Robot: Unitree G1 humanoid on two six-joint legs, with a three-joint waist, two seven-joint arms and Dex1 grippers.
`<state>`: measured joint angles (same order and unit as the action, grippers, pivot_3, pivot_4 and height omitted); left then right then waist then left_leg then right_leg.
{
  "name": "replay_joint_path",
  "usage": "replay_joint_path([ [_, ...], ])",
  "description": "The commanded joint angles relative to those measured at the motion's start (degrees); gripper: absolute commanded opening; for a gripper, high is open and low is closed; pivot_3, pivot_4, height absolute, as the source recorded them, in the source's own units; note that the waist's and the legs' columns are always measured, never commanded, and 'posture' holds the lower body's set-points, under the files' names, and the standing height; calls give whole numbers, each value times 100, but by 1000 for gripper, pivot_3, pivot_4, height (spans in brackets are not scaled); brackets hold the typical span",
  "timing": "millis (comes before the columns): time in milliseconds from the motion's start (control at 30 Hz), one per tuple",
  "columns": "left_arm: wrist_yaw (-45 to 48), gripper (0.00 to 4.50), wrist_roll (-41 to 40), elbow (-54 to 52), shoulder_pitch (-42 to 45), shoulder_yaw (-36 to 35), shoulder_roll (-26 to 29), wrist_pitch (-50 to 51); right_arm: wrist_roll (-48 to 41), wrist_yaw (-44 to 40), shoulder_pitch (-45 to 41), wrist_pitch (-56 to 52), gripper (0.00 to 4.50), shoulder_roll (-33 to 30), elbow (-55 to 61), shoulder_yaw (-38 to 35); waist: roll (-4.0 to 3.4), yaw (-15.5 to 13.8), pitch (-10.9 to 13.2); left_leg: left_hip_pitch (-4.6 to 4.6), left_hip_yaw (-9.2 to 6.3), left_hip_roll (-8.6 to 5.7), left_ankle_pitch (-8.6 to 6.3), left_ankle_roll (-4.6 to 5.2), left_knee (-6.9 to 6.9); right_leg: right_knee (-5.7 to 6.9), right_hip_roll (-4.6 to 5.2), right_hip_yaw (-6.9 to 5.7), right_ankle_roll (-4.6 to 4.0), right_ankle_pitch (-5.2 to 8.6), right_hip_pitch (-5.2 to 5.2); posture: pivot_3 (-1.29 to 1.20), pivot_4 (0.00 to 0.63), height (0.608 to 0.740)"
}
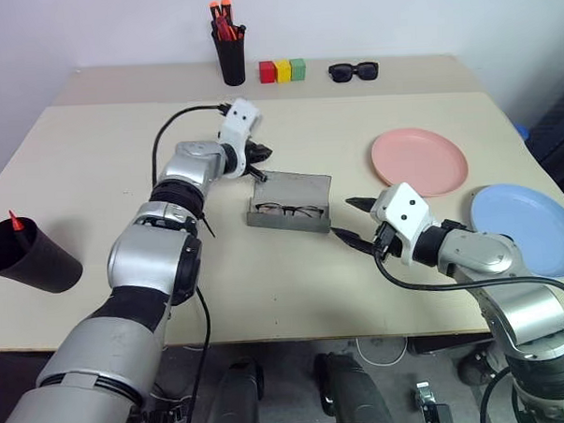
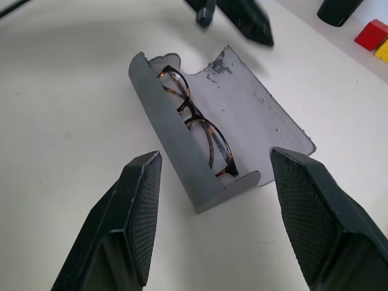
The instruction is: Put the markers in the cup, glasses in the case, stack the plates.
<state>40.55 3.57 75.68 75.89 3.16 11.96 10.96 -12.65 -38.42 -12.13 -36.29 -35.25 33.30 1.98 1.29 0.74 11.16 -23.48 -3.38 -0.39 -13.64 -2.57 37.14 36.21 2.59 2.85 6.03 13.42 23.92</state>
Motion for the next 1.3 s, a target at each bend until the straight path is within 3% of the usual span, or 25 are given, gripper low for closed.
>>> replay_joint_path([
  [33,-7,80,397,33,256,257,-37,-116,-107,90,-9,38,2848,50,266,-35,0,19,0,0,0,0,0,0,0,0,-1,0,0,0,0,0,150,740],
  [233,223,80,637,93,195,349,-70,-121,-167,236,150,-96,2848,110,540,-13,0,8,0,1,0,1,0,0,-1,2,-1,0,0,0,1,0,150,740],
  [633,2209,80,383,-225,-63,123,393,-265,-261,288,120,-117,2848,89,540,54,-1,21,0,1,0,2,0,0,-1,3,-2,0,-1,0,1,0,150,740],
  [700,1934,80,299,-291,-107,4,494,-330,-277,285,103,-114,2848,85,534,75,-1,22,-1,2,-1,3,0,0,-1,3,-1,1,-1,0,1,0,150,740],
  [800,543,80,-91,-253,-80,-607,654,-256,-288,299,98,-119,2848,90,535,107,1,7,1,1,-4,4,0,0,1,4,0,0,-1,0,1,0,150,740],
  [967,-745,80,-265,-137,-184,-1015,663,-70,-316,292,84,-117,2848,154,524,221,1,-4,0,2,-5,3,0,0,2,8,1,-1,0,0,1,0,150,740],
  [1133,-896,80,-159,-88,-303,-913,422,-87,-324,309,9,-114,2848,235,479,333,1,-17,0,2,-5,-3,0,0,7,9,5,-2,2,-1,-3,0,150,740],
  [1300,-486,80,-82,-60,-440,-781,235,-194,-316,365,9,-142,2848,286,509,398,1,7,0,2,-5,-3,0,0,6,10,3,-2,2,-2,-2,0,150,740],
])
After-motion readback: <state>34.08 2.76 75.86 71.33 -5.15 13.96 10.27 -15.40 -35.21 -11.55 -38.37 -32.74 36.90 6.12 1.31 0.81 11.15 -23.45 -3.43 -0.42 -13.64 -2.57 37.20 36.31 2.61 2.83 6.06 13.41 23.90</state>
